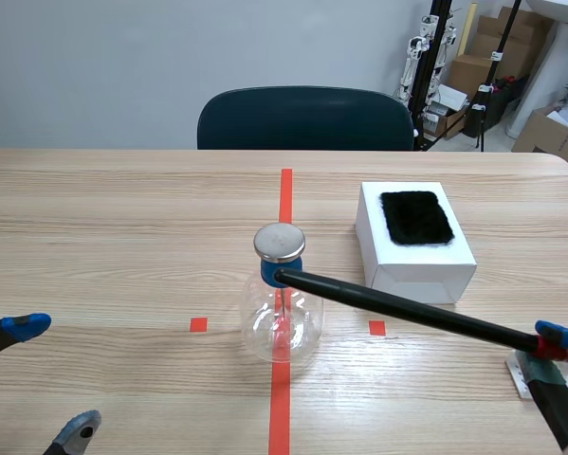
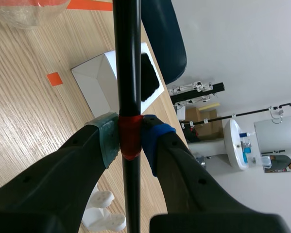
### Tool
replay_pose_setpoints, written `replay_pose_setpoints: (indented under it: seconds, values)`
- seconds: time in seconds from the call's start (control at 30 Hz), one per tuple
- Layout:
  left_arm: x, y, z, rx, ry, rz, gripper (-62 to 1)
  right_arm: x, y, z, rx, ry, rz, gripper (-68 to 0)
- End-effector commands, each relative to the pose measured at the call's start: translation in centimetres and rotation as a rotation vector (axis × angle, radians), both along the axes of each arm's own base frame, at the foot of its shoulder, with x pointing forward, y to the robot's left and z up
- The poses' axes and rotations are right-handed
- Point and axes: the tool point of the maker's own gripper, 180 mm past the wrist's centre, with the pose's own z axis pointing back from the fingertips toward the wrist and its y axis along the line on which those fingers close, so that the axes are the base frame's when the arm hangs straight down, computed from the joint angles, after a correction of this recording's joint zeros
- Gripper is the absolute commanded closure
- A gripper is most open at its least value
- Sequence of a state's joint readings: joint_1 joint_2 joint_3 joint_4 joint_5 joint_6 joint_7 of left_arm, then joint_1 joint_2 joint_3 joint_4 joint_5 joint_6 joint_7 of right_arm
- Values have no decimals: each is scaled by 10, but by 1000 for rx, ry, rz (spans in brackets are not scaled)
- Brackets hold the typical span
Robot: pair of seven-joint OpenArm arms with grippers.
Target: Do the electroscope experiment. hold the rod still at the electroscope
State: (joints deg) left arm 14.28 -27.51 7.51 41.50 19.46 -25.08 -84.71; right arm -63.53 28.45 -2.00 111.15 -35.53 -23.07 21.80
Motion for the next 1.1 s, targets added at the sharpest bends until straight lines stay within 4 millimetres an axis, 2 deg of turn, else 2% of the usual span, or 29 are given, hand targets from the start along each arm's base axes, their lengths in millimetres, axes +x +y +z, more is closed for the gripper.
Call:
replay_pose_setpoints:
  seconds: [0.0, 1.07]
  values:
    - [2, 3, 9, -12, -34, 2, -623, 4, 3, 8, 4, -30, 16, -60]
    - [2, 3, 9, -12, -34, 2, -623, 3, 8, 10, 9, -44, 46, -60]
